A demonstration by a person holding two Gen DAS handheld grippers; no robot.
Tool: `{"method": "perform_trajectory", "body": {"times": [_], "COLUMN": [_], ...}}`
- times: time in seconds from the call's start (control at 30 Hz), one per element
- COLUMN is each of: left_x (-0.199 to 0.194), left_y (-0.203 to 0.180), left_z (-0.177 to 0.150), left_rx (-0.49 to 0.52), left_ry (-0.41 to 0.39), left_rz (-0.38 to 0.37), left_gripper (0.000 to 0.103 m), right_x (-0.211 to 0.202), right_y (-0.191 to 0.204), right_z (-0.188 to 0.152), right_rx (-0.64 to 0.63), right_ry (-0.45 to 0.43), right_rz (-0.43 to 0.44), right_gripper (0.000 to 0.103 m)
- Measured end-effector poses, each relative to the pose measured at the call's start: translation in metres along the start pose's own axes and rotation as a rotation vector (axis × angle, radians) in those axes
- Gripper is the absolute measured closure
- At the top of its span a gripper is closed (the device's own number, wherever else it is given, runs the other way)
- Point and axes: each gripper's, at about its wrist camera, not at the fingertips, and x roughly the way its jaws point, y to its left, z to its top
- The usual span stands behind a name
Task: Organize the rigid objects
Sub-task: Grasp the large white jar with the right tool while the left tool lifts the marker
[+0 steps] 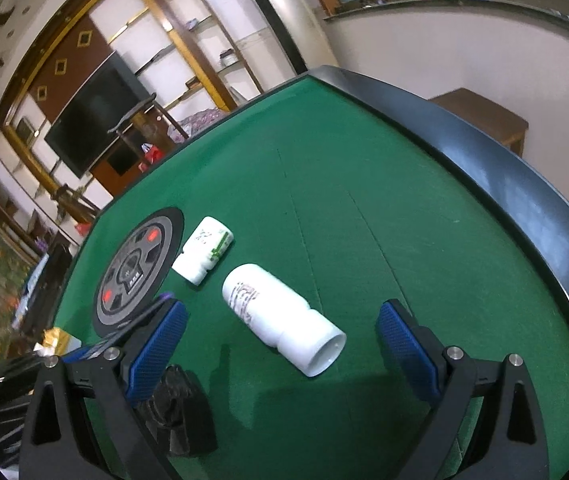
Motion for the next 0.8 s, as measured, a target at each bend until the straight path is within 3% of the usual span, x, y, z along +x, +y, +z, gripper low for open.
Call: {"method": "perform_trajectory", "body": {"times": [0.27,0.43,0.47,0.53,0.6,0.63,0.8], "left_x": [-0.085,-0.140,-0.147,-0.162,-0.177,-0.181,-0.202], "left_y": [0.034,0.060,0.067,0.083,0.103,0.110,0.151], "left_z": [-0.032,-0.067,-0.072,-0.089,-0.108,-0.117,-0.160], "left_rx": [-0.121,-0.177,-0.194,-0.247,-0.310,-0.331,-0.460], "left_ry": [-0.145,-0.221,-0.229,-0.250,-0.269,-0.276,-0.298], "left_rz": [-0.016,0.073,0.088,0.126,0.159,0.169,0.237], "left_gripper": [0.089,0.089,0.089,0.089,0.089,0.089,0.089], "right_x": [0.005,0.025,0.029,0.041,0.046,0.045,0.024], "right_y": [0.019,0.050,0.054,0.057,0.055,0.054,0.041], "right_z": [-0.001,-0.005,-0.006,-0.008,-0.009,-0.011,-0.009], "right_rx": [-0.117,-0.337,-0.365,-0.399,-0.404,-0.395,-0.295], "right_ry": [-0.011,0.046,0.062,0.117,0.152,0.159,0.158], "right_rz": [-0.076,-0.186,-0.199,-0.210,-0.228,-0.219,-0.154], "right_gripper": [0.006,0.008,0.011,0.031,0.064,0.070,0.070]}}
